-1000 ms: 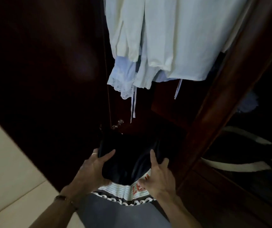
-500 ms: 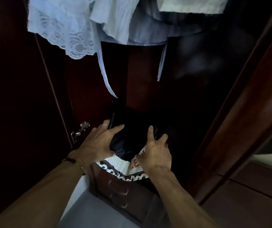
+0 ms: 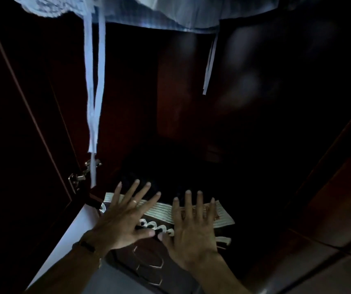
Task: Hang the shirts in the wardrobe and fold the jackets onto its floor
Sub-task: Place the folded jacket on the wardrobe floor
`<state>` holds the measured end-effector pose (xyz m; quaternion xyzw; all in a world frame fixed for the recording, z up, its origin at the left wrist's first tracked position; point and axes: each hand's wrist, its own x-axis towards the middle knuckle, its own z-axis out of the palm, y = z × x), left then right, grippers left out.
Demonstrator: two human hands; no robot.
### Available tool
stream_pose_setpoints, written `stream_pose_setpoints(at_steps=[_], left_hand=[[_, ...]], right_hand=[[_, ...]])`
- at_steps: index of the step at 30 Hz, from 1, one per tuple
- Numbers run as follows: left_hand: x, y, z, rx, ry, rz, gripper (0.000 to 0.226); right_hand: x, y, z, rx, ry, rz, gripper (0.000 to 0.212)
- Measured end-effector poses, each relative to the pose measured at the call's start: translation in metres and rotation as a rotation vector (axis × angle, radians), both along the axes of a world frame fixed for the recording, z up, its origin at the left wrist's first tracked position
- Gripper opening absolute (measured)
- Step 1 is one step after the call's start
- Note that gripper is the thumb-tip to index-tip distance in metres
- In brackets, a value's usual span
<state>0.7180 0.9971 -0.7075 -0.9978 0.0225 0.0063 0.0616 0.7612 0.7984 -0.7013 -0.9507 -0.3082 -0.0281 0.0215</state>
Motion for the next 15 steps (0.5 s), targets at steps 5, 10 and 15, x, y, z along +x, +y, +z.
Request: stream_pose_setpoints(at_steps=[5,10,15], left_hand=[[0.033,0.013,0.005,-0.004,-0.024,0.015,0.078],[0.049,0.005,0.008,-0.035,0.099,0.11,0.077],[0.031,-0.012,0.018,-0.023,0.059,0.158,0.076]], right_hand=[[0.023,0.01,0.004,-0.104,-0.079,-0.012,0.075],[0.045,0.011,0.0,-0.149,-0.087,-0.019,0.082],[0.033,-0.003,0.017,-0.206,0.01,0.018,0.076]])
